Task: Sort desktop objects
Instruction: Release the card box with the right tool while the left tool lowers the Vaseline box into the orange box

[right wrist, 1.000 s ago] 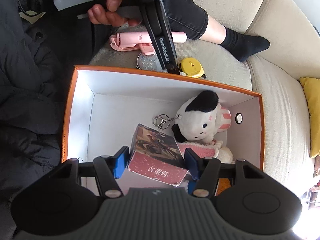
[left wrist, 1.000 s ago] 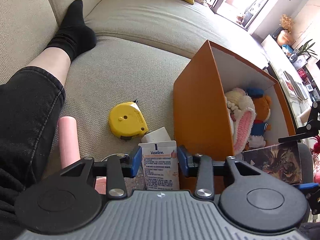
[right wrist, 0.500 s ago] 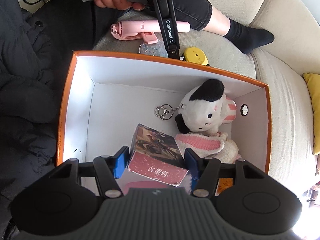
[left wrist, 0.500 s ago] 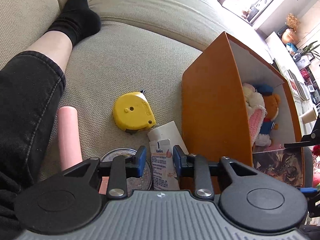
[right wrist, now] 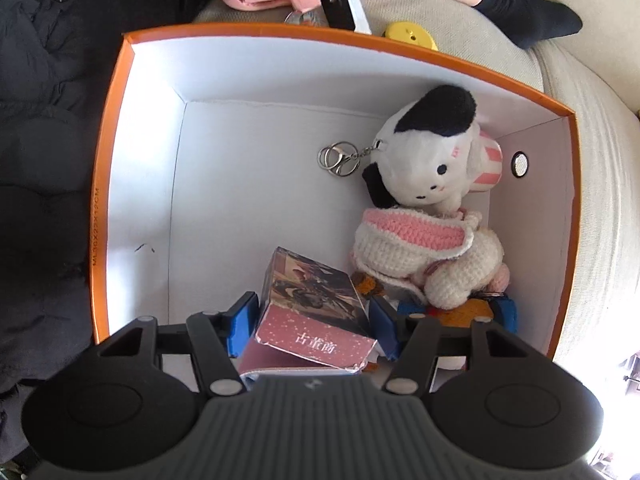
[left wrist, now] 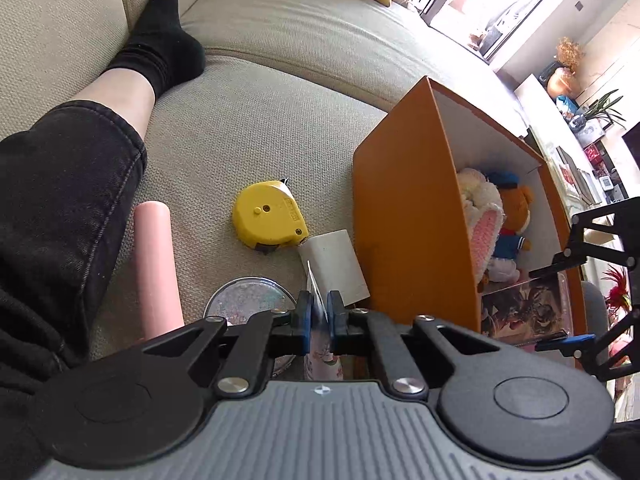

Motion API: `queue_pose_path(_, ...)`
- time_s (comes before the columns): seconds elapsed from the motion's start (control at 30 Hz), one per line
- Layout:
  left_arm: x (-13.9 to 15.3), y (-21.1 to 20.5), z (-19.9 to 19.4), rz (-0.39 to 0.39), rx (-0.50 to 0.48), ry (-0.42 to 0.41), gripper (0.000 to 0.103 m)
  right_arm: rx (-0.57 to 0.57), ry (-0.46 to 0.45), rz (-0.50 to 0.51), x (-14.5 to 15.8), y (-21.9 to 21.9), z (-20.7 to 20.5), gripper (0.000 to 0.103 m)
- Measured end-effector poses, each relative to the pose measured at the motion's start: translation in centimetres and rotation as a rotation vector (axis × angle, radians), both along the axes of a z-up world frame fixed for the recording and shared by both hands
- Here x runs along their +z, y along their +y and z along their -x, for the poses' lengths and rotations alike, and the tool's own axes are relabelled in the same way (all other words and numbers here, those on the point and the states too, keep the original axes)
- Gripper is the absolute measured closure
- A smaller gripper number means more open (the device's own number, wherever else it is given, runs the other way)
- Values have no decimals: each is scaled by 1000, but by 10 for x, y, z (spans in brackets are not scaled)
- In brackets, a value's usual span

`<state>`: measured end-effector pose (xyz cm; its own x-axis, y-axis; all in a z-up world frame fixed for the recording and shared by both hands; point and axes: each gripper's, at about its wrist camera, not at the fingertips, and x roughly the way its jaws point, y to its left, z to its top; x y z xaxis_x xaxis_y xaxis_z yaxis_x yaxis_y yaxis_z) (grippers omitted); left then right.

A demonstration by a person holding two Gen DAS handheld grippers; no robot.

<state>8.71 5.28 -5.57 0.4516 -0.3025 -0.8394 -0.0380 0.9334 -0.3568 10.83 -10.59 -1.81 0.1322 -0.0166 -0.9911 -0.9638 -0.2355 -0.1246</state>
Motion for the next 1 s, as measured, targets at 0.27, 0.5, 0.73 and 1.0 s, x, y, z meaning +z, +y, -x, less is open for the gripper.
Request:
queue_pose_path(0.27, 33, 4, 25, 22, 36, -116, 96, 124, -23, 162, -28, 7, 10, 40)
queue_pose_path(0.5, 73, -2, 35, 47, 52, -244, 96, 181, -52, 205, -37, 6, 17, 40)
queue_pose_path(0.73, 107, -32, 35, 45, -15, -356, 96, 153, -68, 166, -27, -1, 19, 39)
queue_pose_path(1.0, 122, -67, 31, 20, -89, -428, 97, 46, -77, -27, 25, -24, 17, 38)
